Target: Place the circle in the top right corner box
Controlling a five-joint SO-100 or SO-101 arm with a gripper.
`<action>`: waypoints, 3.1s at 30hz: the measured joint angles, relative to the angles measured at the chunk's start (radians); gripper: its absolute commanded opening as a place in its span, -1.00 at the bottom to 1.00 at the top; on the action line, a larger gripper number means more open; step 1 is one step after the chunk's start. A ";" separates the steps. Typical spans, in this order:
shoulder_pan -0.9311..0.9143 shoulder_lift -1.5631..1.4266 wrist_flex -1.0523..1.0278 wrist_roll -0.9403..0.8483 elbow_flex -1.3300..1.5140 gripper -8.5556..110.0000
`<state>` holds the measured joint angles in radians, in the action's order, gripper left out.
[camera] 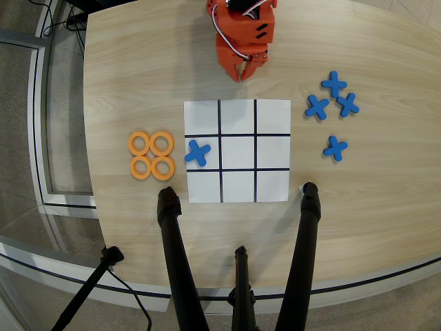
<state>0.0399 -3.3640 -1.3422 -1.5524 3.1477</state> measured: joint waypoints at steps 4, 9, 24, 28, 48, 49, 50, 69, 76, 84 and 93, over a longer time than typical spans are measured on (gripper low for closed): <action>0.000 0.020 -0.025 -0.021 -0.018 -0.80; 0.000 0.025 -0.026 -0.025 -0.023 -0.79; -0.133 0.433 0.235 -0.054 -0.245 -0.69; -0.215 0.666 0.333 -0.071 -0.394 -0.67; -0.514 1.416 0.535 -0.089 -0.996 -0.63; -0.522 1.442 0.545 -0.089 -1.009 -0.63; -0.532 1.465 0.555 -0.089 -1.022 -0.63; -0.554 1.809 0.699 -0.089 -1.172 -0.63; -0.537 1.845 0.699 -0.077 -1.173 -0.63; -0.526 1.878 0.699 -0.074 -1.173 -0.63; -0.528 1.914 0.716 -0.074 -1.183 -0.63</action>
<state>-0.4878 -1.4496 -0.6259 -1.6260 1.9650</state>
